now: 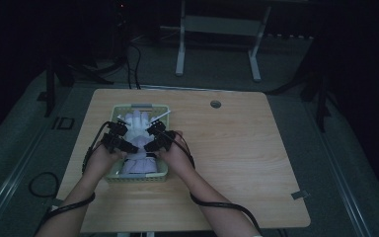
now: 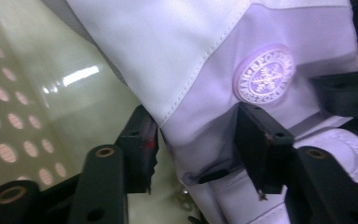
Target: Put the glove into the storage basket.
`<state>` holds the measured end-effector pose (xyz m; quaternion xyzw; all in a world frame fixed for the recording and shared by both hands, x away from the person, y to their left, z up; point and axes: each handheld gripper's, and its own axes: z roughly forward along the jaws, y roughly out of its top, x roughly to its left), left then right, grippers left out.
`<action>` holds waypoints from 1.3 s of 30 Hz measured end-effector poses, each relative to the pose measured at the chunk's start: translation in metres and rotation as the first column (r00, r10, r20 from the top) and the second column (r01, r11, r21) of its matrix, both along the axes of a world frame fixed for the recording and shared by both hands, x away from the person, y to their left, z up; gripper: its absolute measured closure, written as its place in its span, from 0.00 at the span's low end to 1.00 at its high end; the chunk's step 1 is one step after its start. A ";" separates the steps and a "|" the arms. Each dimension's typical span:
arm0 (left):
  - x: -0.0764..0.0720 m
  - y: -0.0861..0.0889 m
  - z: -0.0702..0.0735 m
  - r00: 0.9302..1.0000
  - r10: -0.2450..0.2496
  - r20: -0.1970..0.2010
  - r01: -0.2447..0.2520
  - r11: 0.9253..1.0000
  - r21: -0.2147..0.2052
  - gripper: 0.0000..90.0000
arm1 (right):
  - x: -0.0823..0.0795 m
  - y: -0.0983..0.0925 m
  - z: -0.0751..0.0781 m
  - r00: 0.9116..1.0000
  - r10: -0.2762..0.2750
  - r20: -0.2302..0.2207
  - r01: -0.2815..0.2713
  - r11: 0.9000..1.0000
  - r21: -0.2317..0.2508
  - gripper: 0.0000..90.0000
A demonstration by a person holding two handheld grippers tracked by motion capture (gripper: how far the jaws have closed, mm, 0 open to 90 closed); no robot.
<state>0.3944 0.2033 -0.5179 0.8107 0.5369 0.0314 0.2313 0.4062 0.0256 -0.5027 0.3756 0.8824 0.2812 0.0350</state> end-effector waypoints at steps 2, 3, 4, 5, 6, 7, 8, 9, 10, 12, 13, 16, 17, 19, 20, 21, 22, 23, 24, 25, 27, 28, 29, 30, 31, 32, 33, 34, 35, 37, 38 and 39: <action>-0.001 0.000 0.000 1.000 0.004 0.009 -0.004 1.000 0.009 0.54 | 0.000 -0.004 0.002 1.000 0.000 -0.002 0.000 1.000 0.024 0.52; -0.002 0.000 0.002 0.999 0.014 0.035 -0.014 1.000 0.012 0.50 | 0.000 -0.006 0.003 1.000 0.005 0.004 -0.005 0.999 0.037 0.50; -0.003 0.001 0.003 0.998 0.021 0.052 -0.022 1.000 0.008 0.44 | 0.000 -0.010 0.005 1.000 0.014 0.007 -0.015 0.997 0.071 0.47; -0.006 0.002 0.005 0.997 0.029 0.076 -0.029 1.000 -0.007 0.40 | 0.000 -0.012 0.007 1.000 0.021 0.002 -0.021 0.996 0.090 0.45; -0.007 0.004 0.006 0.995 0.025 0.095 -0.023 0.999 -0.027 0.29 | 0.000 -0.015 0.010 0.999 0.033 0.002 -0.033 0.993 0.115 0.42; -0.011 0.007 0.009 0.993 0.020 0.120 -0.013 0.998 -0.062 0.20 | 0.000 -0.017 0.011 0.999 0.041 0.008 -0.042 0.991 0.125 0.39; -0.012 0.008 0.009 0.990 0.028 0.137 -0.018 0.997 -0.069 0.14 | -0.001 -0.021 0.015 0.998 0.057 0.012 -0.059 0.988 0.145 0.36; -0.016 0.010 0.013 0.983 0.039 0.178 -0.024 0.996 -0.086 0.14 | -0.002 -0.022 0.017 0.998 0.061 0.008 -0.062 0.987 0.151 0.33; -0.018 0.011 0.015 0.979 0.048 0.197 -0.026 0.994 -0.110 0.13 | -0.002 -0.025 0.019 0.996 0.084 -0.009 -0.081 0.984 0.160 0.31; -0.025 0.015 0.020 0.968 0.061 0.242 -0.021 0.986 -0.167 0.07 | -0.004 -0.028 0.024 0.995 0.097 -0.006 -0.094 0.979 0.183 0.30; -0.030 0.016 0.023 0.959 0.071 0.276 -0.022 0.984 -0.179 0.07 | -0.005 -0.030 0.025 0.995 0.103 0.000 -0.101 0.978 0.182 0.29; -0.040 0.016 0.029 0.942 0.089 0.323 -0.022 0.978 -0.207 0.07 | -0.006 -0.035 0.030 0.993 0.119 0.011 -0.119 0.977 0.180 0.26; -0.043 0.016 0.030 0.936 0.089 0.341 -0.012 0.975 -0.222 0.07 | -0.006 -0.037 0.030 0.992 0.122 0.011 -0.122 0.976 0.181 0.25; -0.048 0.014 0.033 0.932 0.087 0.352 -0.005 0.974 -0.227 0.07 | -0.006 -0.039 0.031 0.992 0.127 0.007 -0.126 0.973 0.192 0.24; -0.051 0.013 0.034 0.930 0.087 0.356 -0.003 0.974 -0.228 0.07 | -0.006 -0.041 0.031 0.992 0.128 0.007 -0.127 0.974 0.190 0.24; -0.053 0.012 0.035 0.929 0.090 0.360 -0.001 0.971 -0.239 0.07 | -0.006 -0.042 0.031 0.991 0.131 0.006 -0.130 0.973 0.191 0.24; -0.055 0.012 0.035 0.929 0.089 0.358 0.004 0.968 -0.251 0.07 | -0.006 -0.044 0.031 0.991 0.133 0.002 -0.131 0.972 0.195 0.24; -0.058 0.010 0.037 0.929 0.085 0.361 0.017 0.962 -0.272 0.07 | -0.006 -0.045 0.031 0.991 0.135 0.000 -0.132 0.972 0.195 0.24; -0.059 0.009 0.037 0.929 0.079 0.362 0.023 0.962 -0.271 0.07 | -0.007 -0.047 0.031 0.991 0.136 0.001 -0.133 0.972 0.196 0.24; -0.060 0.007 0.038 0.927 0.074 0.367 0.031 0.961 -0.273 0.07 | -0.007 -0.049 0.031 0.991 0.137 0.001 -0.134 0.971 0.198 0.24; -0.063 0.004 0.039 0.927 0.070 0.369 0.043 0.956 -0.290 0.07 | -0.007 -0.052 0.032 0.991 0.136 0.004 -0.134 0.971 0.200 0.23; -0.063 0.002 0.039 0.927 0.066 0.370 0.048 0.956 -0.291 0.07 | -0.006 -0.053 0.032 0.990 0.140 0.007 -0.138 0.970 0.201 0.23; -0.064 0.000 0.040 0.925 0.064 0.374 0.054 0.953 -0.297 0.07 | -0.006 -0.054 0.032 0.990 0.140 0.011 -0.140 0.970 0.200 0.22; -0.065 -0.001 0.041 0.924 0.063 0.378 0.059 0.951 -0.303 0.07 | -0.006 -0.056 0.032 0.990 0.144 0.015 -0.144 0.970 0.198 0.22; -0.066 -0.003 0.042 0.922 0.060 0.382 0.065 0.950 -0.306 0.07 | -0.006 -0.057 0.032 0.989 0.146 0.016 -0.146 0.969 0.198 0.22; -0.067 -0.005 0.042 0.921 0.057 0.385 0.071 0.948 -0.310 0.07 | -0.007 -0.059 0.032 0.988 0.151 0.023 -0.153 0.968 0.199 0.21; -0.069 -0.008 0.043 0.919 0.050 0.391 0.082 0.946 -0.314 0.07 | -0.007 -0.060 0.032 0.988 0.154 0.027 -0.156 0.968 0.198 0.21; -0.070 -0.011 0.044 0.917 0.050 0.397 0.086 0.945 -0.316 0.07 | -0.007 -0.063 0.033 0.987 0.160 0.030 -0.163 0.967 0.195 0.20; -0.072 -0.015 0.044 0.915 0.039 0.401 0.097 0.945 -0.313 0.07 | -0.007 -0.065 0.033 0.987 0.160 0.032 -0.164 0.967 0.195 0.20; -0.074 -0.023 0.045 0.916 0.015 0.401 0.121 0.942 -0.313 0.07 | -0.007 -0.069 0.033 0.986 0.160 0.040 -0.165 0.967 0.195 0.20; -0.075 -0.026 0.045 0.915 0.008 0.404 0.130 0.941 -0.313 0.07 | -0.008 -0.073 0.033 0.986 0.159 0.042 -0.164 0.966 0.199 0.20; -0.077 -0.031 0.045 0.913 -0.004 0.407 0.143 0.940 -0.311 0.07 | -0.008 -0.075 0.034 0.986 0.158 0.046 -0.164 0.966 0.198 0.20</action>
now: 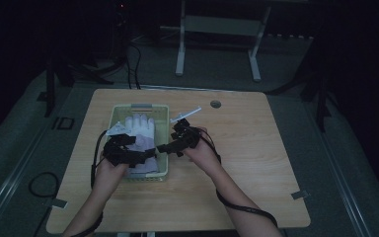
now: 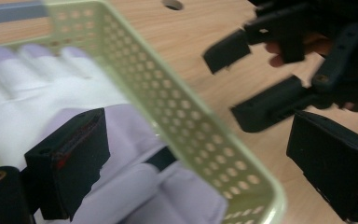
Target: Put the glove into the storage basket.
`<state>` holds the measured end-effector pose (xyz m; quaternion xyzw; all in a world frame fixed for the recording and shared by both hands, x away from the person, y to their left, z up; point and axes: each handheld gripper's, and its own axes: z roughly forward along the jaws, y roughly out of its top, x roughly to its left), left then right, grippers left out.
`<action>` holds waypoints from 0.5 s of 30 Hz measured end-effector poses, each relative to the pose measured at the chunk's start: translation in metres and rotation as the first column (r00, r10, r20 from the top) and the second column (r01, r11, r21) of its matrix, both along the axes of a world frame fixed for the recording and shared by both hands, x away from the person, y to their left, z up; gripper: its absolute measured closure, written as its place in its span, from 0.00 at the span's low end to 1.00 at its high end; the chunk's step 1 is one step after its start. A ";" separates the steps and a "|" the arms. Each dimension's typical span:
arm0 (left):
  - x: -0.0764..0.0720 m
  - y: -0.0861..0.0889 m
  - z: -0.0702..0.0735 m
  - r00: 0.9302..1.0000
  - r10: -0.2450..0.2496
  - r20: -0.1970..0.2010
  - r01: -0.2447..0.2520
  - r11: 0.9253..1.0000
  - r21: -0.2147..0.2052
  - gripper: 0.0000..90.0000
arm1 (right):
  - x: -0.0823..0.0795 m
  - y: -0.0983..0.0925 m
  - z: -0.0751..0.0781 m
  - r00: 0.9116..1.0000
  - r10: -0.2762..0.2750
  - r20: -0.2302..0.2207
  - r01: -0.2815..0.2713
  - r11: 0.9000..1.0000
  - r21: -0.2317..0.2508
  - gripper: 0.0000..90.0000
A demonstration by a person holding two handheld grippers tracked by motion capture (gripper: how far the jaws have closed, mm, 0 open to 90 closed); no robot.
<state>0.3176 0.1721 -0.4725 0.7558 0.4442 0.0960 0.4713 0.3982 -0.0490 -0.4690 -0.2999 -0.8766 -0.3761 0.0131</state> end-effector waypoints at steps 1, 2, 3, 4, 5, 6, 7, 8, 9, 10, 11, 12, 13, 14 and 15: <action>-0.001 -0.003 0.000 1.000 -0.006 0.004 0.006 1.000 0.002 0.07 | -0.001 -0.004 0.000 1.000 -0.001 0.004 0.001 1.000 -0.002 0.20; -0.002 -0.007 0.001 1.000 -0.013 0.011 0.013 1.000 0.000 0.07 | -0.001 -0.005 0.000 1.000 0.000 0.009 0.000 1.000 0.000 0.19; -0.003 -0.011 0.001 1.000 -0.018 0.014 0.018 1.000 -0.004 0.07 | -0.002 -0.009 0.000 1.000 -0.001 0.012 0.001 1.000 -0.004 0.19; -0.004 -0.013 0.002 1.000 -0.022 0.017 0.023 1.000 -0.011 0.07 | -0.003 -0.011 0.000 1.000 -0.004 0.019 0.004 1.000 -0.007 0.19; -0.005 -0.015 0.002 0.999 -0.024 0.022 0.025 1.000 -0.018 0.07 | -0.004 -0.014 0.000 1.000 -0.004 0.028 0.004 1.000 -0.014 0.19; -0.006 -0.018 0.002 0.999 -0.031 0.021 0.032 0.999 -0.032 0.07 | -0.005 -0.016 0.000 0.999 -0.002 0.034 0.002 1.000 -0.014 0.19; -0.006 -0.020 0.003 0.999 -0.042 0.019 0.043 0.998 -0.044 0.07 | -0.006 -0.020 0.000 0.999 -0.002 0.036 0.002 1.000 -0.013 0.19; -0.008 -0.023 0.003 0.998 -0.053 0.015 0.054 0.996 -0.071 0.07 | -0.007 -0.023 0.000 0.999 -0.001 0.037 0.002 1.000 -0.014 0.19; -0.010 -0.026 0.003 0.998 -0.059 0.018 0.060 0.995 -0.083 0.07 | -0.007 -0.027 0.000 0.999 -0.002 0.043 0.003 1.000 -0.015 0.19; -0.011 -0.029 0.004 0.997 -0.069 0.020 0.070 0.994 -0.087 0.07 | -0.008 -0.031 0.000 0.999 -0.003 0.049 0.004 1.000 -0.014 0.19; -0.012 -0.031 0.005 0.997 -0.078 0.022 0.080 0.993 -0.086 0.07 | -0.009 -0.035 0.000 0.999 -0.003 0.054 0.003 1.000 -0.013 0.19; -0.015 -0.036 0.006 0.996 -0.088 0.031 0.091 0.992 -0.084 0.07 | -0.009 -0.038 0.000 0.998 -0.002 0.059 0.003 1.000 -0.016 0.18; -0.016 -0.038 0.006 0.995 -0.093 0.034 0.095 0.992 -0.085 0.07 | -0.010 -0.044 0.000 0.998 -0.006 0.066 0.007 1.000 -0.020 0.18; -0.018 -0.042 0.007 0.994 -0.099 0.037 0.102 0.991 -0.087 0.07 | -0.011 -0.047 -0.001 0.998 -0.007 0.069 0.009 1.000 -0.022 0.18; -0.019 -0.045 0.007 0.993 -0.108 0.040 0.111 0.990 -0.086 0.07 | -0.011 -0.052 -0.002 0.997 -0.011 0.072 0.013 1.000 -0.021 0.18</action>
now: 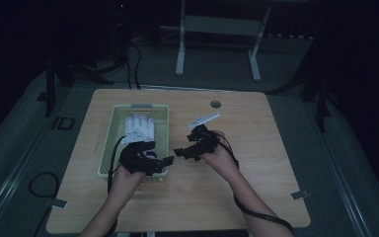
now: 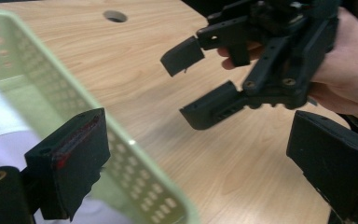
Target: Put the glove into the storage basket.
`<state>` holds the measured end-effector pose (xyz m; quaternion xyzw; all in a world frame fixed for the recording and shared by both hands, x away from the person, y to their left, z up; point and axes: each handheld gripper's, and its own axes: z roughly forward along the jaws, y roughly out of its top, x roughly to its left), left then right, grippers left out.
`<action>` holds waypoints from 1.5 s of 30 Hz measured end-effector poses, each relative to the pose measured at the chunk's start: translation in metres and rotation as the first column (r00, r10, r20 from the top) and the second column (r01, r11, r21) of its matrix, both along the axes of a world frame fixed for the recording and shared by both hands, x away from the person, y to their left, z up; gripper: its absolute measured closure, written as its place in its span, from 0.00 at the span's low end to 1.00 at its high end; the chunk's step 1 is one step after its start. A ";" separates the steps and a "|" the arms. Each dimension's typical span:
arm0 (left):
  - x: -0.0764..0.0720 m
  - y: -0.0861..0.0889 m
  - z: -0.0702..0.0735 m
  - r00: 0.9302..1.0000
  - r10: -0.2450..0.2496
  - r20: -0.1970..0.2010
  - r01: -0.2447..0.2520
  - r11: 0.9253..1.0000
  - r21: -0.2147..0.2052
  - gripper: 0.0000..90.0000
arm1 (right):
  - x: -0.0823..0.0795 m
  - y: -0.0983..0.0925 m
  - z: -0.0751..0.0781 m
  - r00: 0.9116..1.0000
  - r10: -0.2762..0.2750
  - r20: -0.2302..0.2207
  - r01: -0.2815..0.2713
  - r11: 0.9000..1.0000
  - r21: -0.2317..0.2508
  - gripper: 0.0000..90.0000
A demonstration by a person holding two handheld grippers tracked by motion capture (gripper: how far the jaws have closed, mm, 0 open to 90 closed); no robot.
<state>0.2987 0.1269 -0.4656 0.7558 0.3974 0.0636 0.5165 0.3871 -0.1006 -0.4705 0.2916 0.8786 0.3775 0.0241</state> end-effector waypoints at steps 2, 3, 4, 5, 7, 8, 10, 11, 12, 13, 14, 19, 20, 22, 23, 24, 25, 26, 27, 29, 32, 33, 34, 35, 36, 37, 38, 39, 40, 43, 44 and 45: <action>-0.002 -0.007 -0.001 1.000 -0.026 -0.002 0.026 1.000 -0.014 0.07 | 0.000 -0.010 -0.002 1.000 -0.015 0.004 0.015 1.000 -0.005 0.18; -0.003 -0.010 -0.001 0.999 -0.036 -0.004 0.036 0.999 -0.027 0.07 | 0.000 -0.013 -0.003 1.000 -0.018 0.007 0.018 1.000 -0.004 0.18; -0.003 -0.012 -0.002 0.999 -0.044 -0.005 0.043 0.999 -0.029 0.07 | 0.000 -0.017 -0.005 1.000 -0.023 0.005 0.023 1.000 -0.003 0.18; -0.005 -0.016 -0.002 0.999 -0.052 0.000 0.052 0.998 -0.029 0.07 | 0.000 -0.020 -0.006 1.000 -0.025 0.002 0.025 1.000 -0.006 0.18; -0.008 -0.023 -0.003 0.998 -0.065 0.009 0.066 0.997 -0.028 0.07 | -0.001 -0.027 -0.008 1.000 -0.025 0.008 0.026 1.000 -0.014 0.18; -0.008 -0.026 -0.003 0.997 -0.071 0.009 0.071 0.997 -0.028 0.07 | -0.002 -0.032 -0.010 1.000 -0.027 0.005 0.027 1.000 -0.012 0.18; -0.011 -0.034 -0.003 0.997 -0.074 0.016 0.074 0.997 0.009 0.07 | -0.002 -0.035 -0.011 1.000 -0.030 0.004 0.030 1.000 -0.009 0.18; -0.012 -0.038 -0.004 0.996 -0.082 0.026 0.082 0.997 0.017 0.07 | -0.002 -0.042 -0.014 1.000 -0.031 -0.002 0.031 1.000 0.003 0.16; -0.012 -0.041 -0.004 0.995 -0.092 0.022 0.092 0.996 0.014 0.07 | -0.002 -0.046 -0.016 0.999 -0.039 -0.004 0.039 0.999 0.013 0.16; -0.012 -0.045 -0.005 0.994 -0.105 0.017 0.105 0.994 0.009 0.07 | -0.003 -0.048 -0.017 0.999 -0.039 -0.004 0.039 0.999 0.012 0.16; -0.013 -0.048 -0.005 0.994 -0.111 0.019 0.111 0.994 0.009 0.07 | -0.004 -0.051 -0.019 0.999 -0.041 -0.004 0.041 0.999 0.008 0.16; -0.016 -0.066 -0.009 0.987 -0.157 0.024 0.156 0.988 0.009 0.07 | -0.008 -0.067 -0.027 0.999 -0.034 0.009 0.034 0.999 0.007 0.16; -0.018 -0.070 -0.011 0.986 -0.163 0.026 0.162 0.987 0.017 0.07 | -0.009 -0.071 -0.029 0.999 -0.033 0.012 0.033 0.999 0.006 0.16; -0.019 -0.078 -0.014 0.984 -0.176 0.024 0.176 0.984 0.031 0.07 | -0.010 -0.077 -0.034 0.999 -0.033 0.020 0.033 0.999 0.007 0.16; -0.020 -0.083 -0.017 0.982 -0.189 0.024 0.188 0.982 0.035 0.07 | -0.011 -0.081 -0.036 0.999 -0.035 0.017 0.035 0.999 0.008 0.16; -0.020 -0.087 -0.019 0.980 -0.200 0.016 0.199 0.979 0.043 0.07 | -0.011 -0.084 -0.038 0.999 -0.033 0.022 0.033 0.999 0.011 0.16; -0.021 -0.091 -0.021 0.978 -0.210 0.013 0.210 0.977 0.046 0.07 | -0.013 -0.087 -0.040 0.999 -0.029 0.028 0.029 1.000 0.010 0.16; -0.022 -0.094 -0.023 0.975 -0.221 0.013 0.220 0.975 0.041 0.07 | -0.014 -0.090 -0.042 0.999 -0.025 0.034 0.025 1.000 0.007 0.16; -0.022 -0.098 -0.025 0.972 -0.234 0.006 0.233 0.971 0.047 0.07 | -0.015 -0.093 -0.044 0.999 -0.023 0.041 0.023 1.000 0.005 0.16; -0.024 -0.105 -0.030 0.968 -0.252 0.002 0.252 0.966 0.053 0.07 | -0.018 -0.101 -0.049 0.999 -0.024 0.044 0.024 1.000 0.008 0.16; -0.025 -0.113 -0.038 0.964 -0.267 0.000 0.267 0.962 0.065 0.07 | -0.021 -0.112 -0.055 0.998 -0.030 0.054 0.029 1.000 0.012 0.16; -0.026 -0.116 -0.041 0.960 -0.279 -0.005 0.278 0.958 0.062 0.07 | -0.022 -0.114 -0.056 0.998 -0.032 0.054 0.031 0.999 0.011 0.16; -0.026 -0.119 -0.044 0.959 -0.283 -0.005 0.283 0.957 0.059 0.07 | -0.024 -0.118 -0.059 0.998 -0.035 0.058 0.034 0.999 0.013 0.16; -0.027 -0.121 -0.047 0.957 -0.289 -0.004 0.289 0.955 0.064 0.07 | -0.025 -0.121 -0.061 0.998 -0.030 0.058 0.029 0.999 0.015 0.15; -0.028 -0.123 -0.050 0.956 -0.293 0.000 0.292 0.954 0.063 0.07 | -0.027 -0.124 -0.062 0.998 -0.028 0.061 0.027 1.000 0.014 0.15; -0.028 -0.124 -0.052 0.954 -0.298 0.008 0.297 0.953 0.056 0.07 | -0.028 -0.126 -0.064 0.997 -0.027 0.070 0.026 1.000 0.013 0.15; -0.029 -0.126 -0.055 0.951 -0.308 0.007 0.307 0.950 0.055 0.07 | -0.029 -0.128 -0.065 0.997 -0.025 0.079 0.023 1.000 0.018 0.15; -0.029 -0.128 -0.059 0.947 -0.320 0.004 0.320 0.946 0.059 0.07 | -0.030 -0.131 -0.066 0.996 -0.024 0.086 0.022 1.000 0.021 0.15; -0.030 -0.130 -0.062 0.945 -0.326 0.000 0.326 0.944 0.055 0.07 | -0.032 -0.133 -0.067 0.996 -0.026 0.091 0.024 0.999 0.020 0.15; -0.032 -0.135 -0.072 0.938 -0.346 -0.008 0.346 0.937 0.056 0.07 | -0.036 -0.139 -0.071 0.996 -0.022 0.092 0.021 1.000 0.008 0.14; -0.032 -0.136 -0.074 0.937 -0.349 -0.006 0.349 0.935 0.058 0.07 | -0.037 -0.141 -0.072 0.995 -0.016 0.096 0.016 1.000 0.005 0.14; -0.033 -0.137 -0.077 0.937 -0.349 -0.005 0.349 0.935 0.063 0.07 | -0.038 -0.143 -0.073 0.994 -0.017 0.104 0.017 1.000 0.001 0.14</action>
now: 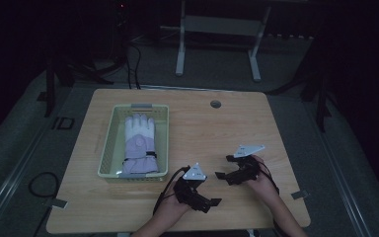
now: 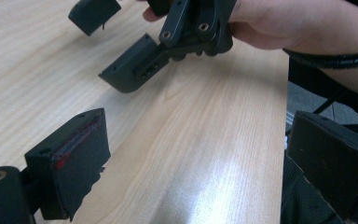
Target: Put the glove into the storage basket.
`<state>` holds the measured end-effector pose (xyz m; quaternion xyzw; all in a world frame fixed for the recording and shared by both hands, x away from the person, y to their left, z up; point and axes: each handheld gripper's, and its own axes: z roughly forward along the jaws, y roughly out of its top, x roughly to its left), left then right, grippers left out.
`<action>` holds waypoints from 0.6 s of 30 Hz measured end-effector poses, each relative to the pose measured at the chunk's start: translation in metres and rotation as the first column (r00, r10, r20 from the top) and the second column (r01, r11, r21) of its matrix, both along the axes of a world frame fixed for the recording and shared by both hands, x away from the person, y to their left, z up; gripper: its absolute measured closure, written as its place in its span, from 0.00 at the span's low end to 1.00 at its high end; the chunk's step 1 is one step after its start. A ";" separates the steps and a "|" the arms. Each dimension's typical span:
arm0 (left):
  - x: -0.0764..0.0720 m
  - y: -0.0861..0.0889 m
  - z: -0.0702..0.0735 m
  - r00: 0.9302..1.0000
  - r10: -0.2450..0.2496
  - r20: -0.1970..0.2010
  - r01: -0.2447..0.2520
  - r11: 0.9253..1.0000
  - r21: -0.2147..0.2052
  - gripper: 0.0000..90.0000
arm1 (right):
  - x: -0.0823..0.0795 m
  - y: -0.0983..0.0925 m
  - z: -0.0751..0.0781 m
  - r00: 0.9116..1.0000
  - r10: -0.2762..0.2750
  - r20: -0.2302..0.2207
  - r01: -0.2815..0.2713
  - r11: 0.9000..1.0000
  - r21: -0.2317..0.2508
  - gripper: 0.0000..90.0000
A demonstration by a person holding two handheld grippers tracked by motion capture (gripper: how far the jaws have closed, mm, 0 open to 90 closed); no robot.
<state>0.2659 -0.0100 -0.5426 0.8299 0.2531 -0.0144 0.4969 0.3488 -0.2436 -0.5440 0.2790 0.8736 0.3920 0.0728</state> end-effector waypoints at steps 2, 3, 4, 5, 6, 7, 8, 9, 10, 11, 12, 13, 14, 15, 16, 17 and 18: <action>-0.001 -0.002 -0.004 1.000 0.002 0.007 -0.002 1.000 0.000 0.07 | -0.002 -0.004 -0.002 1.000 0.003 0.005 -0.003 1.000 0.001 0.14; -0.001 -0.002 -0.006 1.000 0.000 0.008 -0.001 1.000 0.001 0.07 | -0.004 -0.007 -0.004 1.000 0.001 0.009 -0.001 1.000 0.008 0.14; -0.003 -0.003 -0.008 1.000 0.003 0.025 -0.003 1.000 -0.008 0.07 | -0.005 -0.009 -0.005 1.000 0.003 0.013 -0.004 1.000 0.016 0.14; -0.003 -0.002 -0.009 0.999 0.003 0.032 -0.003 1.000 -0.007 0.07 | -0.007 -0.011 -0.007 1.000 0.005 0.017 -0.005 1.000 0.013 0.14; -0.005 -0.003 -0.010 0.999 0.010 0.041 -0.009 1.000 -0.010 0.07 | -0.008 -0.013 -0.008 1.000 0.002 0.023 -0.002 1.000 0.011 0.14; -0.006 -0.003 -0.011 0.999 0.015 0.049 -0.014 1.000 -0.010 0.07 | -0.010 -0.015 -0.010 1.000 -0.003 0.022 0.002 1.000 0.014 0.14; -0.007 -0.003 -0.012 0.998 0.021 0.053 -0.021 1.000 -0.011 0.07 | -0.011 -0.016 -0.012 1.000 -0.003 0.019 0.003 1.000 0.017 0.14; -0.008 -0.003 -0.013 0.998 0.022 0.051 -0.021 1.000 -0.010 0.07 | -0.013 -0.018 -0.013 1.000 -0.005 0.023 0.005 1.000 0.021 0.14; -0.009 -0.003 -0.014 0.999 0.021 0.049 -0.021 1.000 -0.012 0.07 | -0.014 -0.019 -0.014 1.000 -0.004 0.027 0.004 1.000 0.025 0.14; -0.009 -0.002 -0.015 0.999 0.019 0.046 -0.019 1.000 -0.009 0.07 | -0.015 -0.021 -0.015 1.000 -0.007 0.027 0.006 1.000 0.027 0.14; -0.009 -0.002 -0.015 0.999 0.019 0.046 -0.019 1.000 -0.009 0.07 | -0.015 -0.021 -0.015 1.000 -0.007 0.027 0.006 1.000 0.027 0.14; -0.009 -0.002 -0.015 0.999 0.019 0.046 -0.019 1.000 -0.009 0.07 | -0.016 -0.022 -0.016 0.999 -0.008 0.037 0.007 1.000 0.026 0.14; -0.013 -0.001 -0.018 0.998 0.033 0.050 -0.031 0.999 -0.027 0.07 | -0.019 -0.026 -0.017 0.998 -0.014 0.057 0.012 0.999 0.036 0.14; -0.013 -0.001 -0.019 0.998 0.032 0.047 -0.031 0.999 -0.025 0.07 | -0.020 -0.027 -0.017 0.998 -0.014 0.058 0.012 0.999 0.038 0.14; -0.013 -0.001 -0.020 0.999 0.030 0.041 -0.029 0.999 -0.020 0.07 | -0.020 -0.028 -0.018 0.998 -0.011 0.066 0.008 0.999 0.035 0.14; -0.014 -0.001 -0.021 0.999 0.030 0.037 -0.029 0.999 -0.026 0.07 | -0.019 -0.028 -0.018 0.998 -0.013 0.069 0.011 0.999 0.032 0.14; -0.014 -0.001 -0.021 0.999 0.030 0.037 -0.029 0.999 -0.026 0.07 | -0.019 -0.028 -0.018 0.998 -0.013 0.069 0.011 0.999 0.032 0.14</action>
